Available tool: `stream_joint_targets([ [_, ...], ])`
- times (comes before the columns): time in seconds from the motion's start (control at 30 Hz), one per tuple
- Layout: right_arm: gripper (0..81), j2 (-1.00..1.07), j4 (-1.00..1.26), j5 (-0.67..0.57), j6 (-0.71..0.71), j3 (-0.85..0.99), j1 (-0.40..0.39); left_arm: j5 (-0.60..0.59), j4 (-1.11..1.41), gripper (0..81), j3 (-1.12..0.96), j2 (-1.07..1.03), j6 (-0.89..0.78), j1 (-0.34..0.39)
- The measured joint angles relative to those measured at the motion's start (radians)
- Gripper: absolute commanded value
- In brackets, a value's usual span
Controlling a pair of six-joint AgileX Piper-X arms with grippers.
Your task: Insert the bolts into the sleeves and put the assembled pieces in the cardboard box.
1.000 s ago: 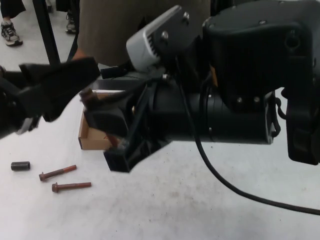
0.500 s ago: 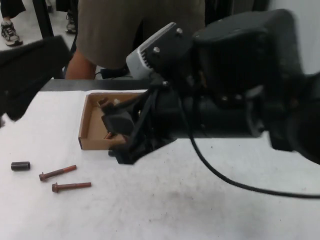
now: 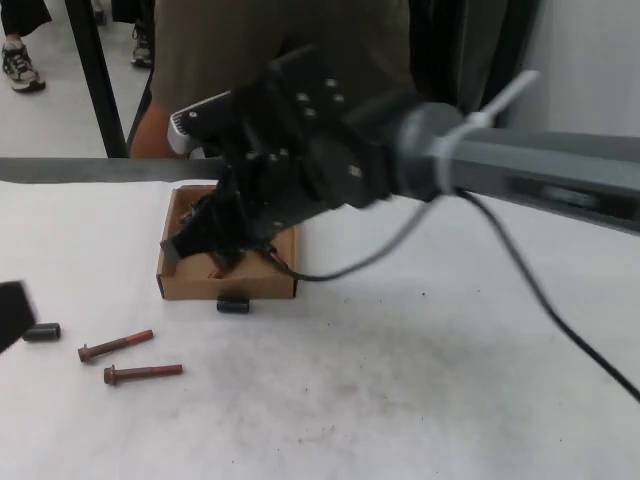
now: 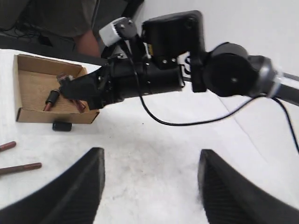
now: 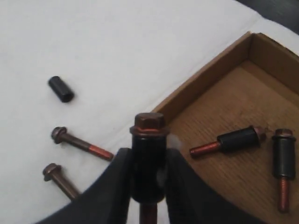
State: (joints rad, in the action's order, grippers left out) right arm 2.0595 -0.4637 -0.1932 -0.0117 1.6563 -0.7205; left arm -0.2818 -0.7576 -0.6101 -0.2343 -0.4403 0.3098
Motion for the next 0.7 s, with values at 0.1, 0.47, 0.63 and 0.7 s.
stream_joint_targets([
  [0.1, 0.0, 0.133, -0.081, 0.010, -0.023, 0.131, 0.024, 0.014, -0.056, 55.2, -0.041, 0.038, 0.007, 0.000],
  [0.47, 0.1, 0.411, -0.251, 0.029, -0.081, 0.586, 0.072, 0.017, -0.074, 55.2, -0.098, 0.061, 0.010, 0.000],
  [0.63, 18.1, 0.453, -0.276, 0.007, -0.077, 0.622, 0.072, 0.017, -0.079, 55.2, -0.098, 0.061, 0.016, 0.000],
  [0.7, 30.9, 0.457, -0.280, 0.008, -0.071, 0.622, 0.069, 0.017, -0.079, 55.2, -0.098, 0.061, 0.015, 0.000],
])
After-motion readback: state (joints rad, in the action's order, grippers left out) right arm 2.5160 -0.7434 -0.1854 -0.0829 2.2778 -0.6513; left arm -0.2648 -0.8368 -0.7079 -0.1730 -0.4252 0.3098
